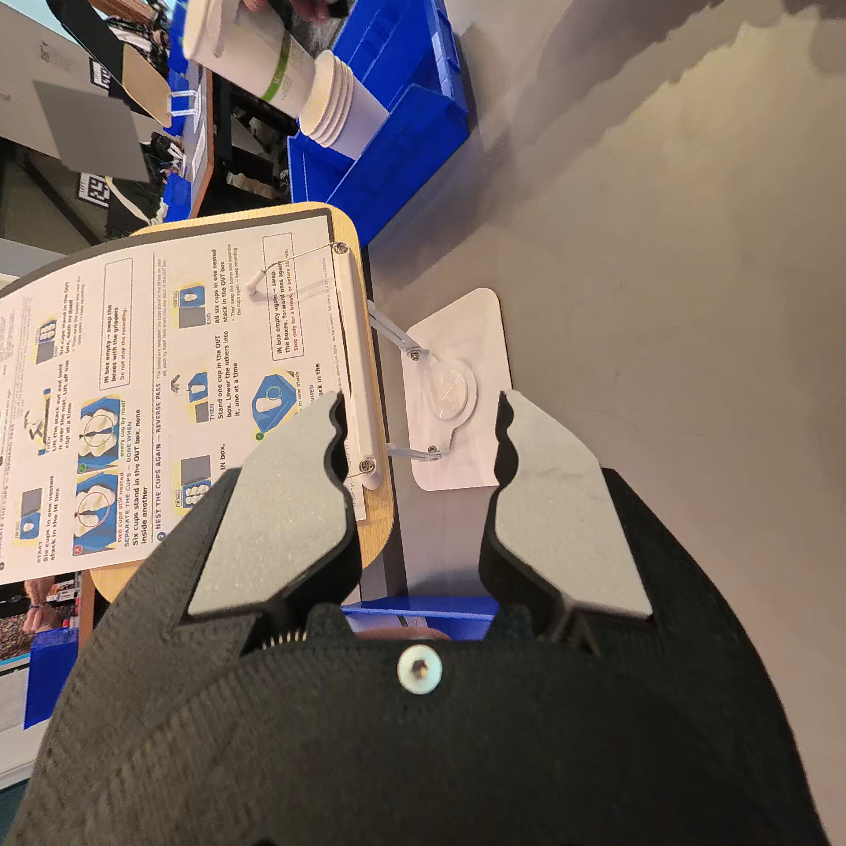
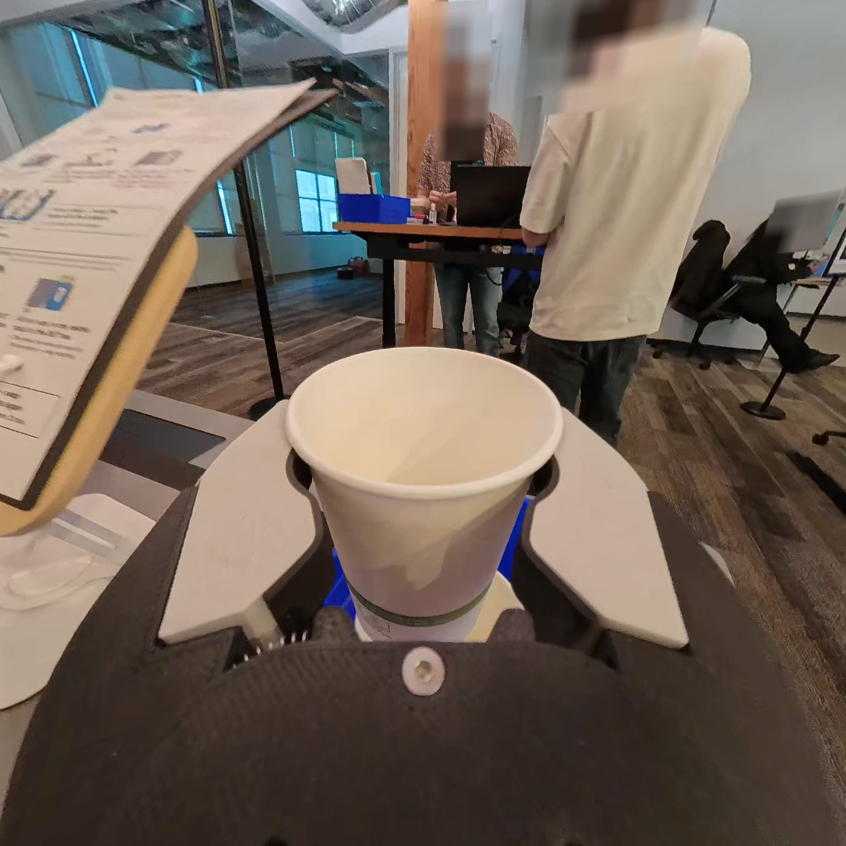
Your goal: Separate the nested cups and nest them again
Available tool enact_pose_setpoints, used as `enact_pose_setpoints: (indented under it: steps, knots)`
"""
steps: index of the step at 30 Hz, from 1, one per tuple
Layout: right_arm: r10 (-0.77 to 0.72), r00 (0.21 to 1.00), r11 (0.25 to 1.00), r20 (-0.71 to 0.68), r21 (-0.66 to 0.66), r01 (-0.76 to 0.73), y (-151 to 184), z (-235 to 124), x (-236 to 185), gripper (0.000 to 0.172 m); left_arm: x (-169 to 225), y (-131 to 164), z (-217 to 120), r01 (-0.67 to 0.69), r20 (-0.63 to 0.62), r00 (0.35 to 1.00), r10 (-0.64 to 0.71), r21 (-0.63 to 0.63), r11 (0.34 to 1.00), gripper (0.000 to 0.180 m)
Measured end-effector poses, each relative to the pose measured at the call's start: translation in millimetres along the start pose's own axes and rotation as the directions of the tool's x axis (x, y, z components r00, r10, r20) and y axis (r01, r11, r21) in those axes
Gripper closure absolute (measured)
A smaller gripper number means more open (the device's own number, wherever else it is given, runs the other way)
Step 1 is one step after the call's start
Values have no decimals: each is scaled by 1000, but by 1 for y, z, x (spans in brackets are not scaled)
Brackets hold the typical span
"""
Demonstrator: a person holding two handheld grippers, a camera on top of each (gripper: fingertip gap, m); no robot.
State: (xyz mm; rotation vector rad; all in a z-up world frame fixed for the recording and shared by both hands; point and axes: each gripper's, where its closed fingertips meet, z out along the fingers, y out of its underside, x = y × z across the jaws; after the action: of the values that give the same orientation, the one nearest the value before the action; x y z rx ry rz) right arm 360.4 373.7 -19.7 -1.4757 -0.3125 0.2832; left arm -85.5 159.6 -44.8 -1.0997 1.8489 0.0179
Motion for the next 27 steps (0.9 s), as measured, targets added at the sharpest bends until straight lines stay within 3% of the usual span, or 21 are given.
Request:
enact_pose_setpoints:
  steps: [1,9,15,22,27]
  knots:
    - [3,1000,1000,-2,-8,-3,7,1,3,73,0,1,0,1,-1,1000,-1,-2,1000,118]
    - [-9,1000,998,-1,-64,9,39,5,12,71,0,4,2,3,-7,1000,-3,-14,1000,119]
    - [-7,1000,999,29,-53,8,35,5,4,57,2,5,3,2,-19,1000,-2,-25,1000,119]
    - [23,1000,1000,15,-8,-23,23,-3,10,61,2,5,2,2,-18,1000,-3,-26,1000,120]
    - [-38,999,999,3,13,38,5,-5,1,66,-4,17,-1,28,2,1000,-28,-55,998,120]
